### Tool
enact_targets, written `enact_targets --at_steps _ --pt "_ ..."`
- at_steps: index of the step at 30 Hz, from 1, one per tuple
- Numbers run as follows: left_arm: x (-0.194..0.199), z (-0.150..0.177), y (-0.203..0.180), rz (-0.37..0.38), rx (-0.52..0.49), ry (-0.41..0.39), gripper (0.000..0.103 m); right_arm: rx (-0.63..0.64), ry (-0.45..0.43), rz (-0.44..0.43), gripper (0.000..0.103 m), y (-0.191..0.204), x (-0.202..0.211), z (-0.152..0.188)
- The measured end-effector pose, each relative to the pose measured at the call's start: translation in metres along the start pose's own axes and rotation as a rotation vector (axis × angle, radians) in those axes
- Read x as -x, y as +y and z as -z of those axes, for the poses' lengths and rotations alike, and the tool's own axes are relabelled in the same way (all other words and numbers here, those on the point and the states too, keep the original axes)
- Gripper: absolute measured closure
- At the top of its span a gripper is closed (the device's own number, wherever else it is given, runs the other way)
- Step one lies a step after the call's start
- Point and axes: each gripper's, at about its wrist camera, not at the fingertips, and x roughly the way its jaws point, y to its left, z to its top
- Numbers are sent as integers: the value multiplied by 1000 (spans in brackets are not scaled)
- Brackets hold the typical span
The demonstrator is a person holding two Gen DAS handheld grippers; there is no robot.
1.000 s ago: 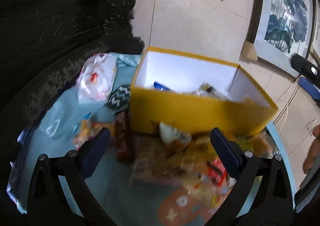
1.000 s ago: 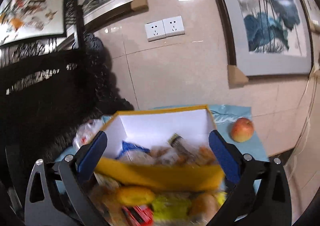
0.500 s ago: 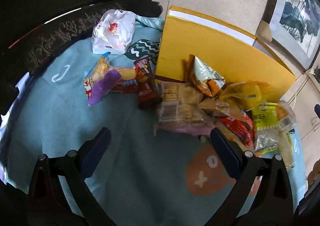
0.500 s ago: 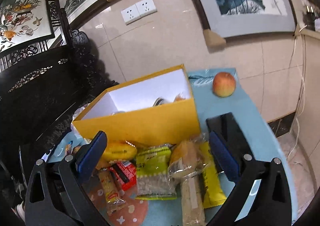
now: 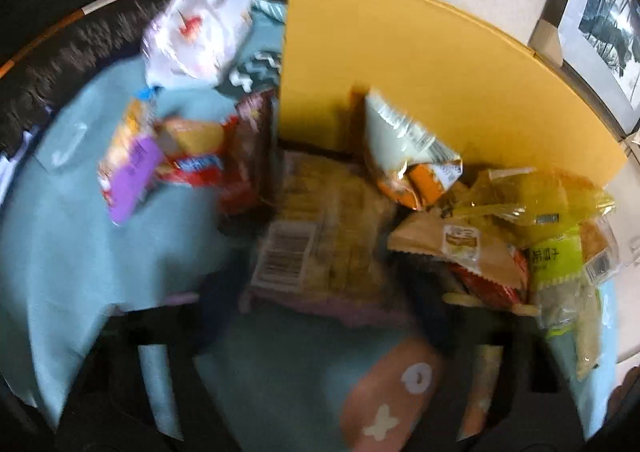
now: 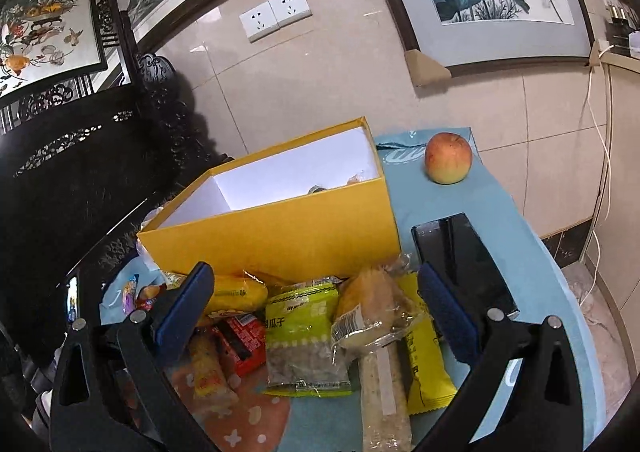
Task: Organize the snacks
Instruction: 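Grasp the pink-wrapped biscuit pack with the left tool while the right tool reaches toward the pile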
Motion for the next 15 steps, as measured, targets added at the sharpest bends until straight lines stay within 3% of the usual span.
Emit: enact_targets --at_steps 2,8,15 --pt "5 1 2 3 5 -15 45 0 7 3 1 0 -2 0" --pt "52 17 1 9 -35 -142 45 -11 -9 21 1 -4 -3 0" --pt "88 38 13 67 -24 -183 45 -11 -4 45 1 -14 -2 -2"
